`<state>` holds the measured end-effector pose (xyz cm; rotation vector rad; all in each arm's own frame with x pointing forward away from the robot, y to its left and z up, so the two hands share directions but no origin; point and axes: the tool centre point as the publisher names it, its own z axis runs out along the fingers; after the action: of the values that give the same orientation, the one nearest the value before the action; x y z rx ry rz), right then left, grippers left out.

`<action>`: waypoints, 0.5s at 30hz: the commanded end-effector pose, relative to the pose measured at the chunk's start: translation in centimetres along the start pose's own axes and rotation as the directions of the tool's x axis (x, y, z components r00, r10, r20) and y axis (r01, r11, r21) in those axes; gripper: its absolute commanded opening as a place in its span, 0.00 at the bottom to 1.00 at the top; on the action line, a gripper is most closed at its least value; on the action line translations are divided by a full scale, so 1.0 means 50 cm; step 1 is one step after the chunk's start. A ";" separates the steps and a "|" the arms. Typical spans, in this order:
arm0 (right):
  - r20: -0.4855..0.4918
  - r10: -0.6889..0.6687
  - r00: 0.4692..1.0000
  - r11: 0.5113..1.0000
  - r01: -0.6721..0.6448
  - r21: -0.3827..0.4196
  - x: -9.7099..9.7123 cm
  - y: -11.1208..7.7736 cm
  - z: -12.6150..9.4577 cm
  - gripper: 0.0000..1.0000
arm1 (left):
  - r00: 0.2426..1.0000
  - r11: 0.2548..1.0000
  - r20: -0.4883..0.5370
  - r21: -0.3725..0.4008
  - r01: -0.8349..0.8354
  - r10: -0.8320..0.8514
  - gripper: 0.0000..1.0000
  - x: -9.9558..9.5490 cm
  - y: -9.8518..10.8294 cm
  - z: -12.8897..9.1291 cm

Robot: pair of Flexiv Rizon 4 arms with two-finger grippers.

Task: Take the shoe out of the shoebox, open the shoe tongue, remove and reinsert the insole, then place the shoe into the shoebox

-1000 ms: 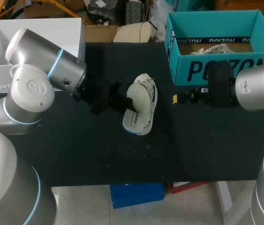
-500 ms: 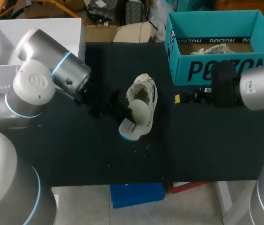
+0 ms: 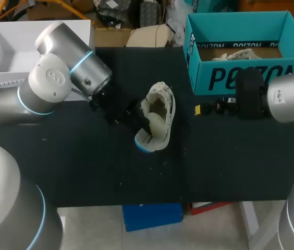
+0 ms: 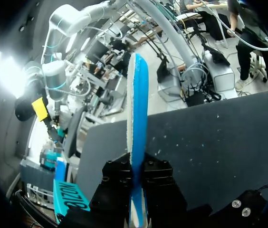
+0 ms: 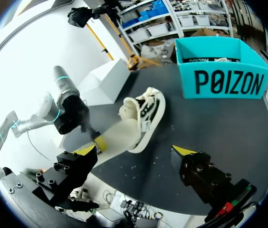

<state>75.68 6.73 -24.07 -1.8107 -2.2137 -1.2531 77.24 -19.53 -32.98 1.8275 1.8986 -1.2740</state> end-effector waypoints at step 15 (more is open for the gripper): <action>0.001 0.000 1.000 1.000 0.000 0.001 0.001 -0.001 -0.001 1.00 | 0.999 1.000 -0.050 -0.001 -0.012 0.012 0.00 -0.025 0.142 0.021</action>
<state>75.66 6.70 -24.04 -1.8106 -2.2138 -1.2525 82.39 -21.38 -35.08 1.8679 1.9105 -1.2202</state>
